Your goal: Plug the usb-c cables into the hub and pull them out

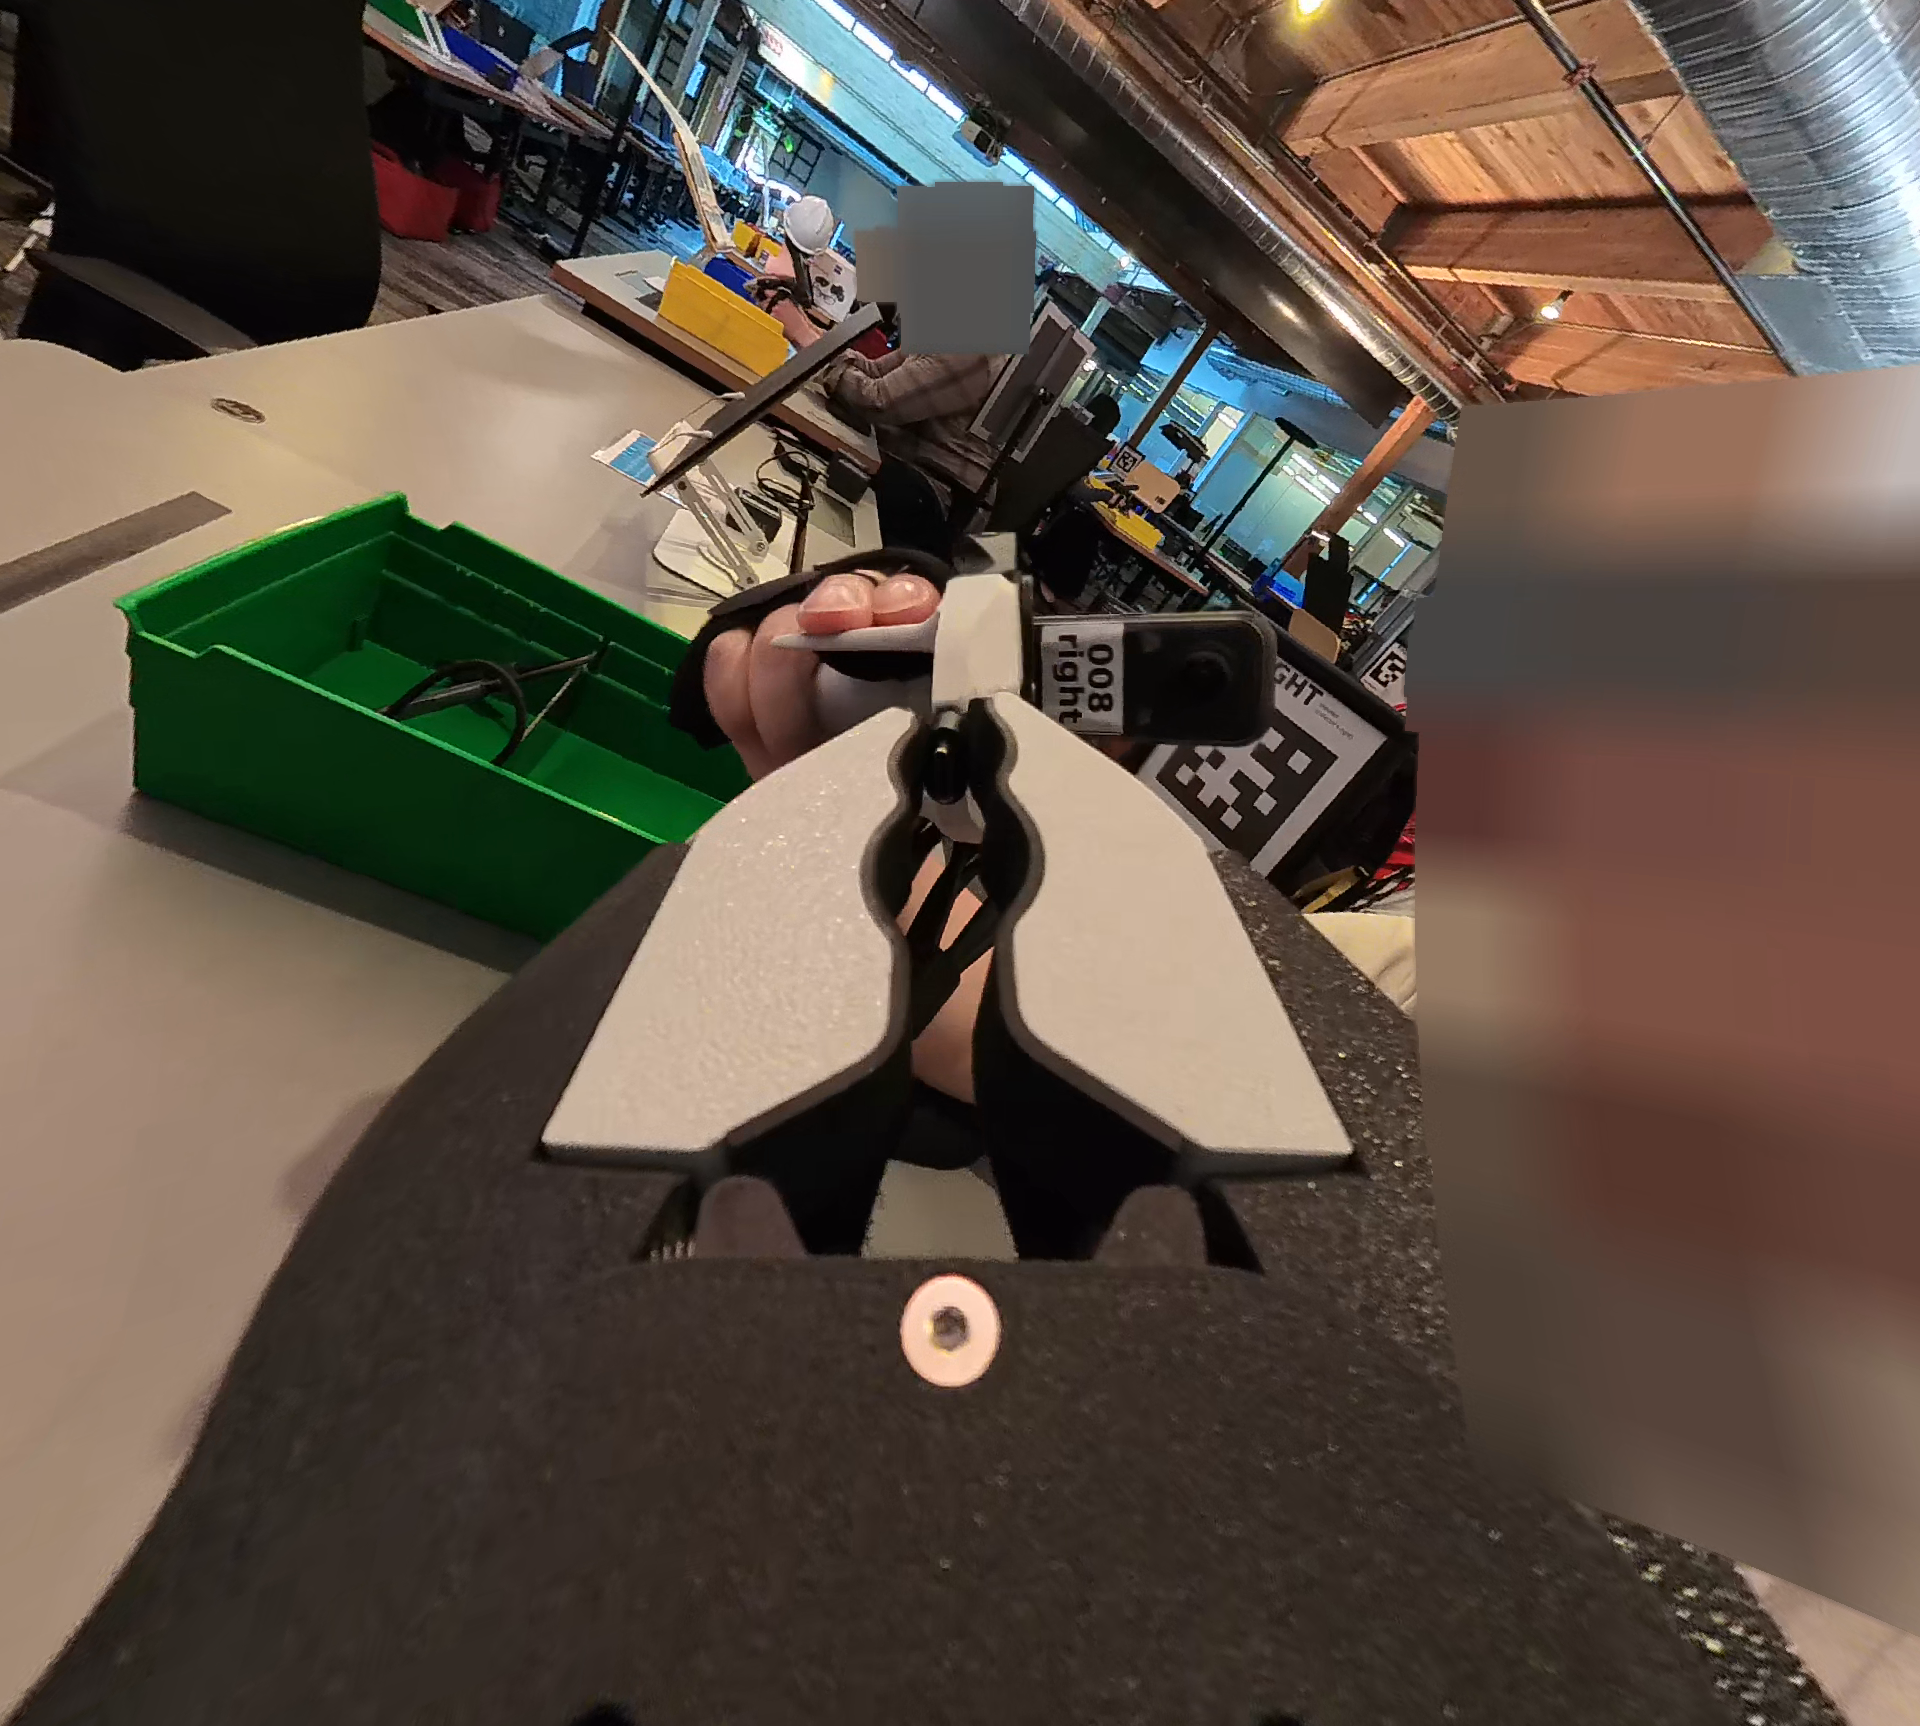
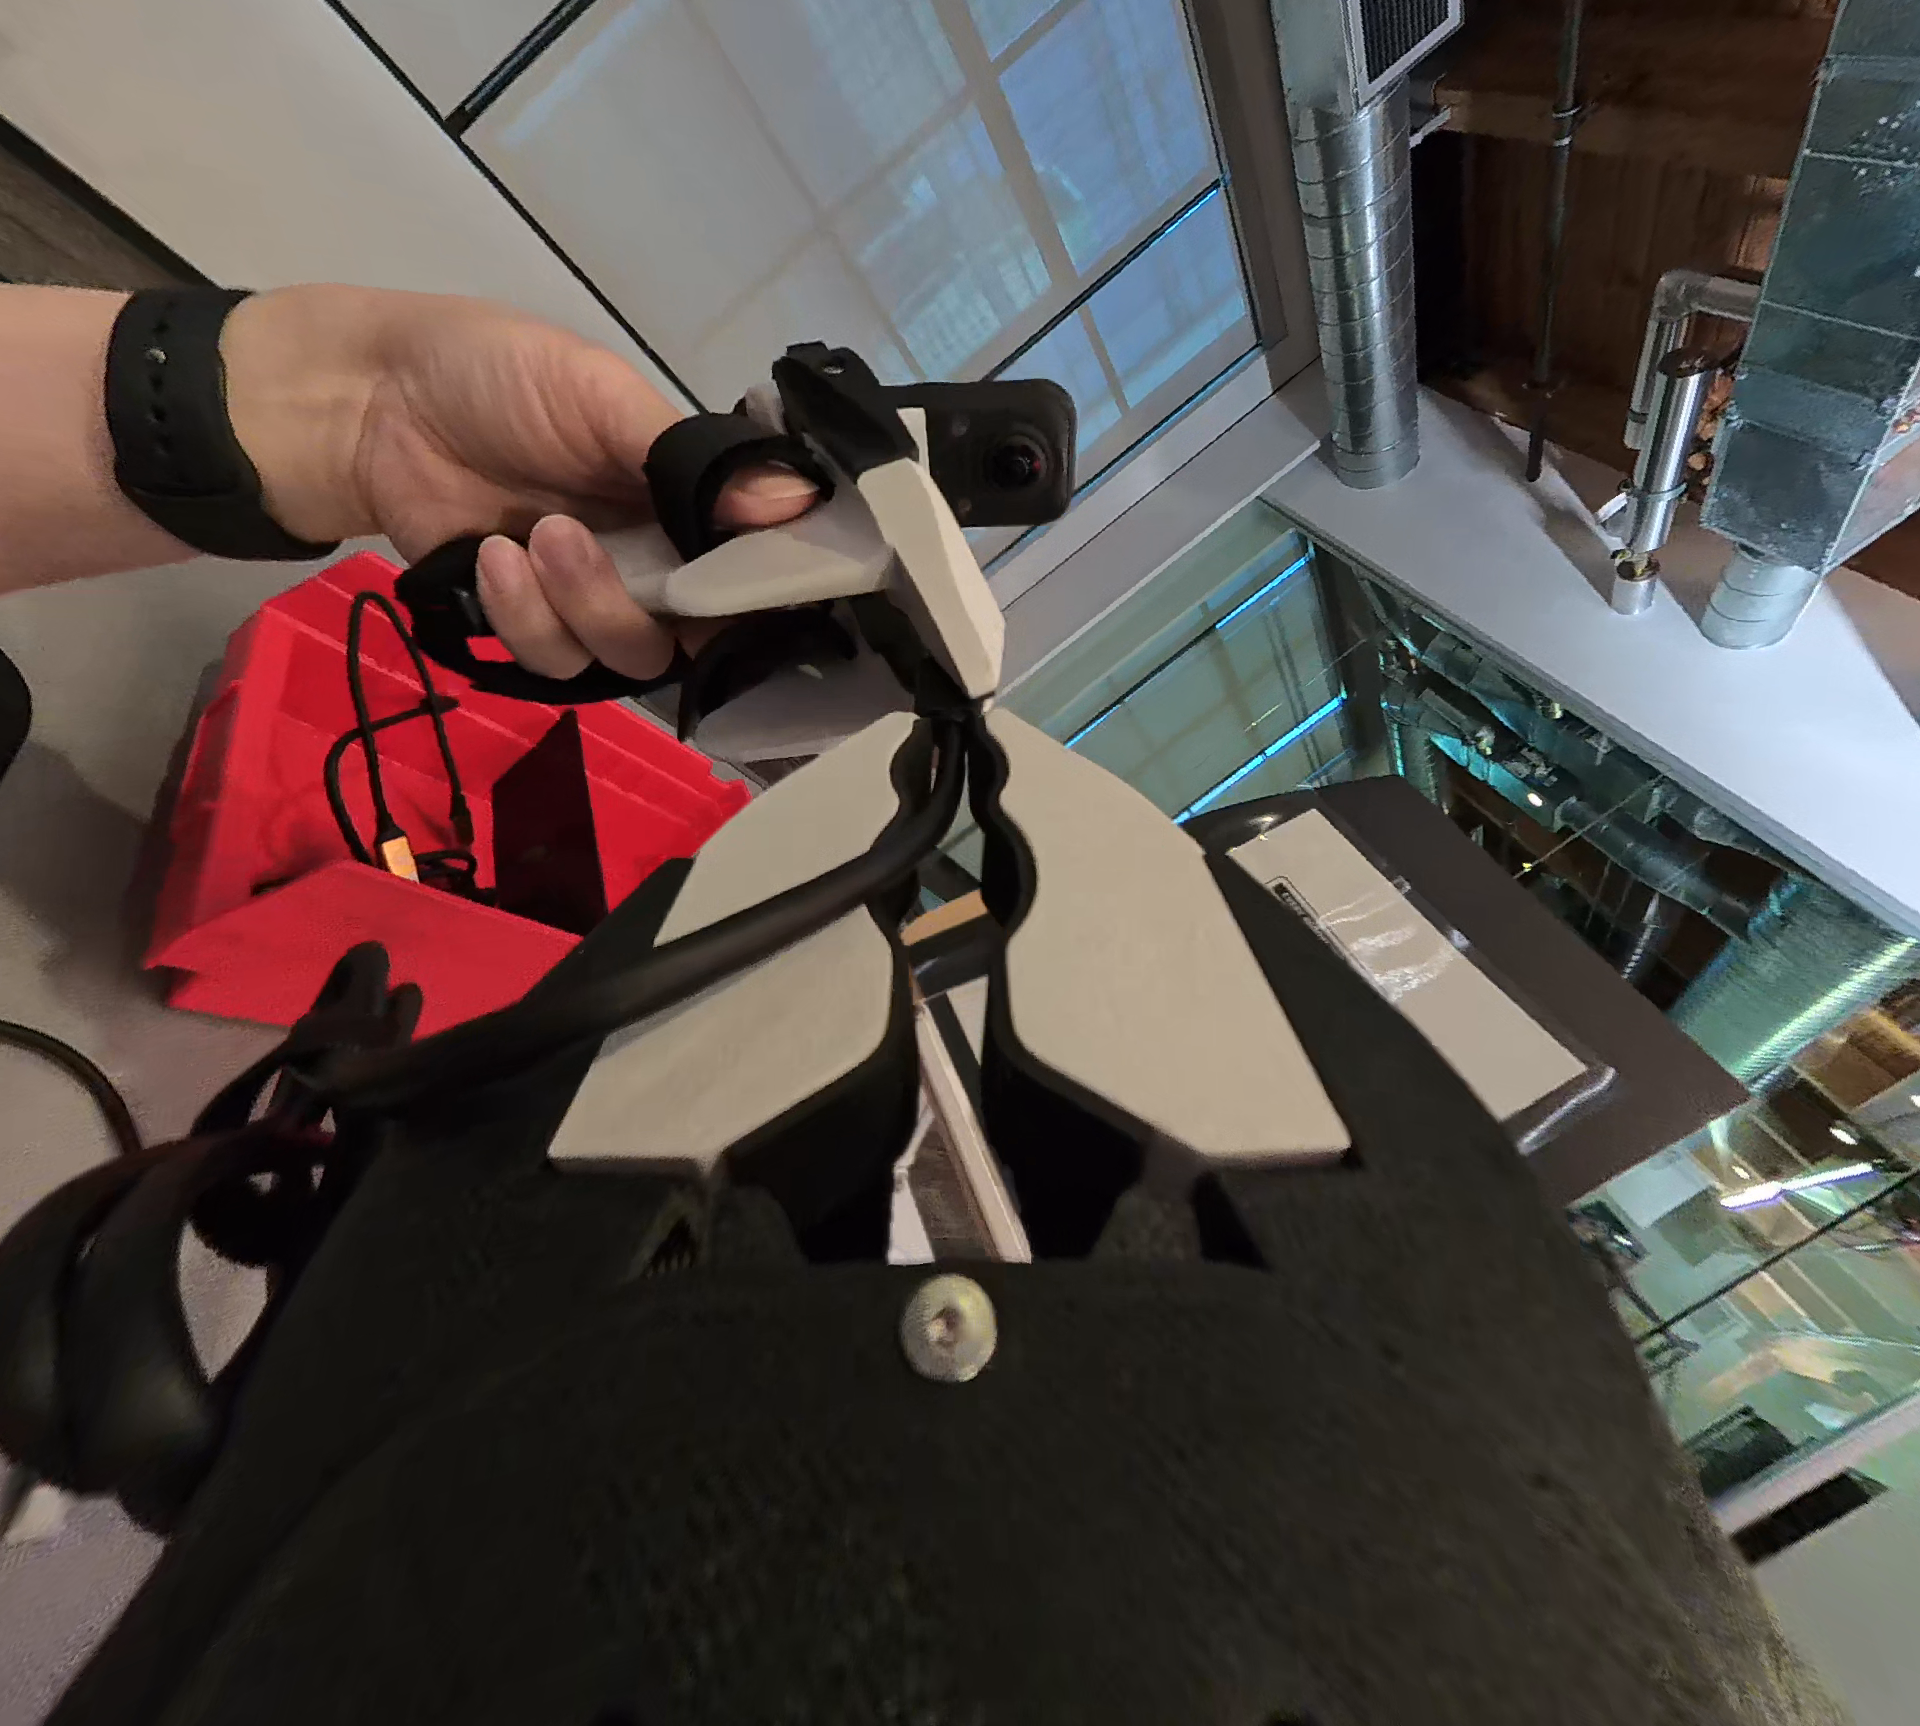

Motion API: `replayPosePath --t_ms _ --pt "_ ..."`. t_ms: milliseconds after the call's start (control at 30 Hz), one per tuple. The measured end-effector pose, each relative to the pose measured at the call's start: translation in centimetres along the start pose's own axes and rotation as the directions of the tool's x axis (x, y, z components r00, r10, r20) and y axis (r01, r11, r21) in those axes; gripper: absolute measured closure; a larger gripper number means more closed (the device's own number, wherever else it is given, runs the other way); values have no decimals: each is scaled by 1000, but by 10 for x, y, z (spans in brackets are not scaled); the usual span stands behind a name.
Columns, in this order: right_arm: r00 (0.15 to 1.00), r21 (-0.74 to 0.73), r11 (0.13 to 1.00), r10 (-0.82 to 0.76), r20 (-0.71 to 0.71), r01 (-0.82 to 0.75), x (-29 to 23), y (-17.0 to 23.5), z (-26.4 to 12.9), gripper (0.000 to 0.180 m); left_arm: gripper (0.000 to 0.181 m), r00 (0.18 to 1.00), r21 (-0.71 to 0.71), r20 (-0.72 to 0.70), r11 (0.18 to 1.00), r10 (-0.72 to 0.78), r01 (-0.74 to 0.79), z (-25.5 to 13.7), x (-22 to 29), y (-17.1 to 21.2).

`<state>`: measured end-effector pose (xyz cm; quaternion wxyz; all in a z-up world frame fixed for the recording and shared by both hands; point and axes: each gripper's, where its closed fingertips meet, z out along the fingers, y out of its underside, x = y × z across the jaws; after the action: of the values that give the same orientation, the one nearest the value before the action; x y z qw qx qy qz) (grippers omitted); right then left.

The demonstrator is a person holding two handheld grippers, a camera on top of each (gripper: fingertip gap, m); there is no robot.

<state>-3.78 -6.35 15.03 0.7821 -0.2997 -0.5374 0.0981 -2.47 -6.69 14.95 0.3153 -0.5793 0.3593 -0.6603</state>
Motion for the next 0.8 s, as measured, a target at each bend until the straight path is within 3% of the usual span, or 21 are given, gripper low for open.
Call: replayPosePath --t_ms 33,167,267,367,433,567,633,700,800 --pt "1000 -5 1000 -20 -1 20 0 -1 -1 173 174 1000 -1 -4 1000 -1 1 1 1 0" --pt "996 -37 995 -91 -14 91 4 -7 -7 173 166 999 -14 -7 999 37 -38 5 5 2" --pt "990 -36 992 -125 -72 122 23 -18 -23 173 161 981 -53 96 985 168 -163 -3 5 2" --pt "984 -41 992 -122 -129 118 47 -26 -48 173 161 893 -153 257 928 369 -339 -16 2 8" --pt "981 -54 992 -118 -151 111 61 -29 -67 173 159 832 -251 337 894 441 -372 -22 0 22" --pt "982 12 998 -50 -184 54 80 -42 -98 173 159 807 -404 274 824 523 -397 -23 11 66" --pt "977 50 998 -35 -209 46 86 -49 -109 173 159 782 -525 221 747 582 -408 -33 5 106" --pt "978 52 998 -25 -209 37 88 -50 -115 173 153 762 -658 210 665 613 -354 -51 -16 153" --pt "976 28 998 -41 -214 48 89 -49 -118 173 139 797 -789 217 583 563 -197 -76 -46 220"
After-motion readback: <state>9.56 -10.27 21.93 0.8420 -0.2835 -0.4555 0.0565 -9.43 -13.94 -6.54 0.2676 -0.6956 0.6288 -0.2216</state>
